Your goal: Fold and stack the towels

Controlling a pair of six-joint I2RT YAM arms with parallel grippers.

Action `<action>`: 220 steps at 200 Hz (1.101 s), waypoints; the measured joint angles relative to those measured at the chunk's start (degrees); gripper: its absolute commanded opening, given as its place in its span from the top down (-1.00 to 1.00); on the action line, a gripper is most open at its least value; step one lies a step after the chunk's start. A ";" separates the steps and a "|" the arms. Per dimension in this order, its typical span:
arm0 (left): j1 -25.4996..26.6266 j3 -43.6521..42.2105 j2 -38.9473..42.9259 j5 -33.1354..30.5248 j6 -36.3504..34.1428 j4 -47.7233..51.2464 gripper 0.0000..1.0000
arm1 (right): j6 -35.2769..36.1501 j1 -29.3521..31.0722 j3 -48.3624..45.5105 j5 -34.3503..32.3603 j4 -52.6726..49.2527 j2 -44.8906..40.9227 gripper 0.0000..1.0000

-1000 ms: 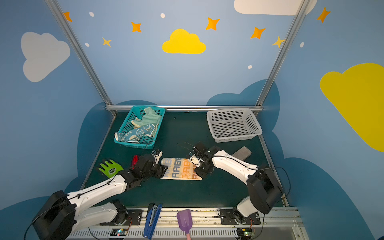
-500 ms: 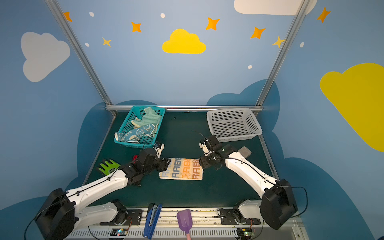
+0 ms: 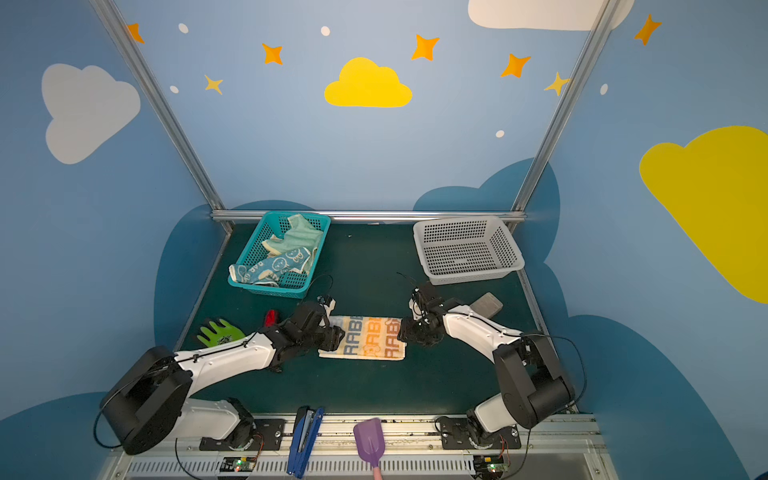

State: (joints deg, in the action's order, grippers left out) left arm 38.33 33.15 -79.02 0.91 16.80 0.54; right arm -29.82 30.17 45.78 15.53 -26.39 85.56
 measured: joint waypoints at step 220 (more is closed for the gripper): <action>0.22 -0.74 -3.52 0.55 2.49 -6.80 -0.99 | 4.94 4.07 16.31 -4.11 2.01 16.02 1.00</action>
State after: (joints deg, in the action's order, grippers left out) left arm 38.54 32.40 -82.54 1.45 19.29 -6.26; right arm -24.88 34.24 62.08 11.42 -24.38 101.58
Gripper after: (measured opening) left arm 0.996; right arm 0.053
